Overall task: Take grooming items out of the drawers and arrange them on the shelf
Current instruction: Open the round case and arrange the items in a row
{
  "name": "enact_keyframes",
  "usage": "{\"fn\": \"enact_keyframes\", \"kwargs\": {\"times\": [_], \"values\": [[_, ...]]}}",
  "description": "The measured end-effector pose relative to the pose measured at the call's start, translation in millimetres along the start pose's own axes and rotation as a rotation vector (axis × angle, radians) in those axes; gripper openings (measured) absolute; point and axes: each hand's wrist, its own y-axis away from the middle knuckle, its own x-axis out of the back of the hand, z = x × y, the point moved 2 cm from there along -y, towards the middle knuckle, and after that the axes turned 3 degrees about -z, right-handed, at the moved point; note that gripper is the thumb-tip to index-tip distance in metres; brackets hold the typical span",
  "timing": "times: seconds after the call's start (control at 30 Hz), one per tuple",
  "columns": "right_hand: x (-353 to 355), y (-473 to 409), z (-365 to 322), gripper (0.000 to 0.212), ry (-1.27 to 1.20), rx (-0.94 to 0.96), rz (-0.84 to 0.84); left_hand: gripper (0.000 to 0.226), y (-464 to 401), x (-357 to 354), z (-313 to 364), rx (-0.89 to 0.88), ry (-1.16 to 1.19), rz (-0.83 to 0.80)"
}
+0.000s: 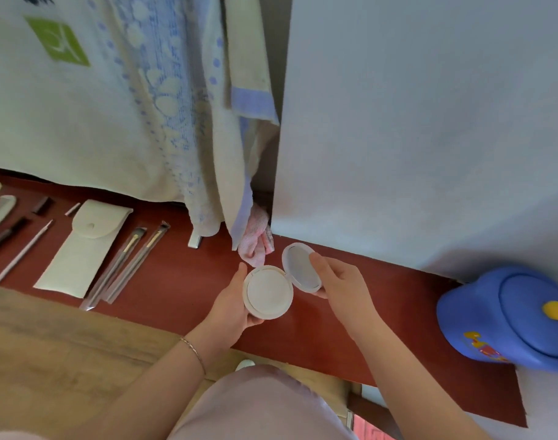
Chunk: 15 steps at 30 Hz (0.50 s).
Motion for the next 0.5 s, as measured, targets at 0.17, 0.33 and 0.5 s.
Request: {"fn": "enact_keyframes", "kwargs": {"times": [0.17, 0.33, 0.5], "values": [[-53, -14, -7, 0.025, 0.04, 0.004, -0.12, 0.028, 12, 47, 20, -0.202, -0.109, 0.346], [-117, -33, -10, 0.029, 0.114, -0.117, -0.247, 0.032, 17, 112, 27, -0.425, -0.139, 0.593], [-158, -49, -22, 0.037, 0.111, -0.119, -0.23, 0.033, 18, 145, 32, -0.444, -0.049, 0.589]]}}
